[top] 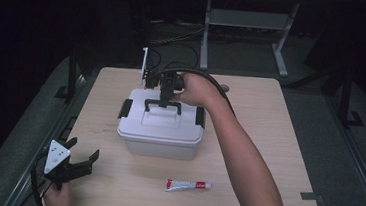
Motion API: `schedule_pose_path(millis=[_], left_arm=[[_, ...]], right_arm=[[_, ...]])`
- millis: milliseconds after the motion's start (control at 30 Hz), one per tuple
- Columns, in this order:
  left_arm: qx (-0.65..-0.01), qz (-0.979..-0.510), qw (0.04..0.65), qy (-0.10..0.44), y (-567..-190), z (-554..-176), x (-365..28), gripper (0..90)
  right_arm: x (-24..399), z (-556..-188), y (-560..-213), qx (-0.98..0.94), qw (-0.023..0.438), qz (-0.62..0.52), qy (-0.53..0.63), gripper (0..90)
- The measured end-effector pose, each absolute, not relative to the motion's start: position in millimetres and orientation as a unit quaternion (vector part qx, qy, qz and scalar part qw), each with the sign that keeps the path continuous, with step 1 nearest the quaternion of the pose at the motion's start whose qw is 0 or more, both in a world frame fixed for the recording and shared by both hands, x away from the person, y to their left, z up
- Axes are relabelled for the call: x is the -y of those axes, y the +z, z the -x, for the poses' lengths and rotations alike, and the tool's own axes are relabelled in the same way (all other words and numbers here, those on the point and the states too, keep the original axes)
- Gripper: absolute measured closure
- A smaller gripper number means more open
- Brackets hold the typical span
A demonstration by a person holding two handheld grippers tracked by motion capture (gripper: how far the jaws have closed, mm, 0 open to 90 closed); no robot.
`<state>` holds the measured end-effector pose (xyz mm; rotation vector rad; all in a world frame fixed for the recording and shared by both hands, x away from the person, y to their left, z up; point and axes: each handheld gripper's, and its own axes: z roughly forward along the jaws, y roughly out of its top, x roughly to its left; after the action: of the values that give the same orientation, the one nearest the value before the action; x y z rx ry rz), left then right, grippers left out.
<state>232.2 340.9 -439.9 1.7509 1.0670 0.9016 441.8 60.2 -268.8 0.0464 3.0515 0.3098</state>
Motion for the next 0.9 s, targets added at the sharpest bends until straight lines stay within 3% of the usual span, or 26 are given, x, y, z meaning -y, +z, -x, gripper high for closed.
schedule_pose_path(millis=[900], left_arm=[[-0.430, -0.702, 0.437, 0.362, -440.2, -232.6, -341.9, 14.0]], right_arm=[[-59.0, -442.7, -267.6, -0.994, 0.026, -0.012, 0.104, 83.8]])
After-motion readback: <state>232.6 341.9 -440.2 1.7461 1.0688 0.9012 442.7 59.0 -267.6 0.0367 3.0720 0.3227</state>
